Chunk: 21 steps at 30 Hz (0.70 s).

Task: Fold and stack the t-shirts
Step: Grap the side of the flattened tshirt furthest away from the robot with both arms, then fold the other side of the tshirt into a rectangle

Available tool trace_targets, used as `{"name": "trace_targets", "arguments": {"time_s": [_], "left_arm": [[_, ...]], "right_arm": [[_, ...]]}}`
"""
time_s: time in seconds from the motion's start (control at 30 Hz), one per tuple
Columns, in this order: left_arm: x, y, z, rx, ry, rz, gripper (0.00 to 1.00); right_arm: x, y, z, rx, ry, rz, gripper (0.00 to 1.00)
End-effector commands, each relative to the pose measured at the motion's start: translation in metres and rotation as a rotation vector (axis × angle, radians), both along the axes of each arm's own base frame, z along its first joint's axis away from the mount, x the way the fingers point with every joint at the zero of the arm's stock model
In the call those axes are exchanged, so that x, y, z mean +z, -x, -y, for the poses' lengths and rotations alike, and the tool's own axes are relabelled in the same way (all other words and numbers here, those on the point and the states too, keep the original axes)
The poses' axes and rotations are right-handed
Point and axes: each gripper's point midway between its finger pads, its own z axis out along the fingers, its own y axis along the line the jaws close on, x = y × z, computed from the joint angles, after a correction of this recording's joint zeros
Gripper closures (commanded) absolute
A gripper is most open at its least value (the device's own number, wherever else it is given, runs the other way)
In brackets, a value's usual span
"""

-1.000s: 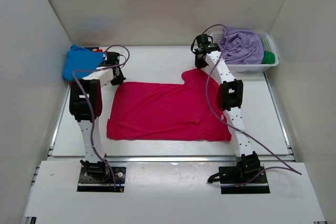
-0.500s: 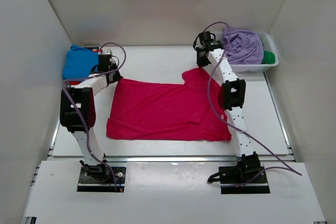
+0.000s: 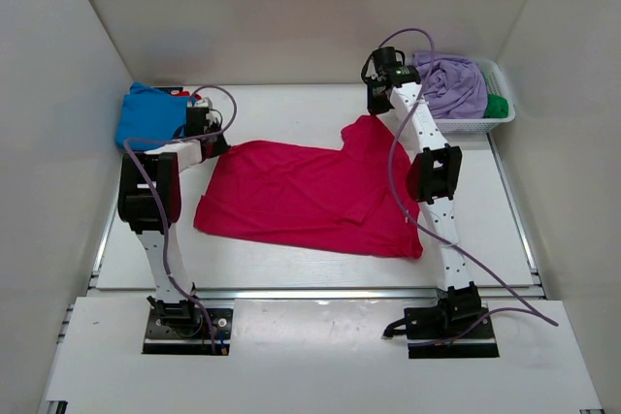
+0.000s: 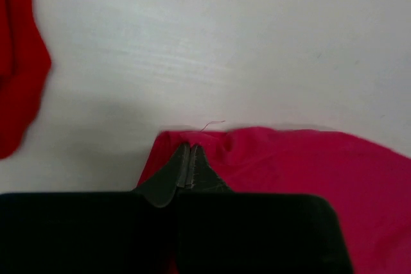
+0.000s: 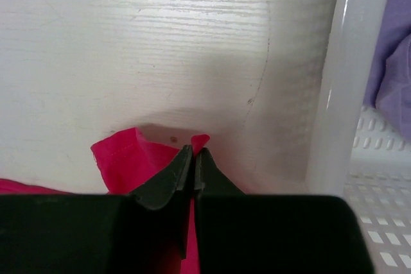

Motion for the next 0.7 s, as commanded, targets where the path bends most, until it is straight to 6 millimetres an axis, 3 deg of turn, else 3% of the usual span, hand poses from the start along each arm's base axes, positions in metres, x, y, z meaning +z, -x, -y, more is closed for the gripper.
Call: {"name": "trace_targets", "arguments": {"time_s": [0.0,0.13,0.17,0.37,0.47,0.5,0.57,0.67], "left_arm": [[0.020,0.012,-0.005,0.001,0.034,0.043,1.00],[0.026,0.016,-0.003,-0.018,0.052,0.077,1.00],[0.025,0.017,-0.018,0.013,0.052,0.068,1.00],[0.035,0.013,-0.026,0.023,0.086,0.088,1.00],[0.030,0.017,-0.026,0.017,0.106,0.065,1.00],[0.032,0.018,-0.027,0.015,0.106,0.063,1.00],[0.033,0.023,-0.023,-0.002,0.120,0.047,1.00],[0.039,0.032,-0.019,-0.029,0.134,0.045,1.00]], "right_arm": [[0.043,0.008,0.000,0.004,0.024,0.055,1.00],[0.054,0.027,0.001,-0.004,0.052,0.021,1.00],[0.059,0.029,0.004,-0.012,0.061,0.025,1.00],[0.073,0.069,-0.006,0.040,0.126,-0.016,1.00],[0.074,0.085,-0.005,0.063,0.147,-0.008,0.99],[0.057,0.090,-0.005,0.077,0.164,-0.026,1.00],[0.069,0.104,-0.008,0.109,0.117,0.018,1.00],[0.060,0.129,-0.003,0.133,0.094,0.041,1.00]]}}
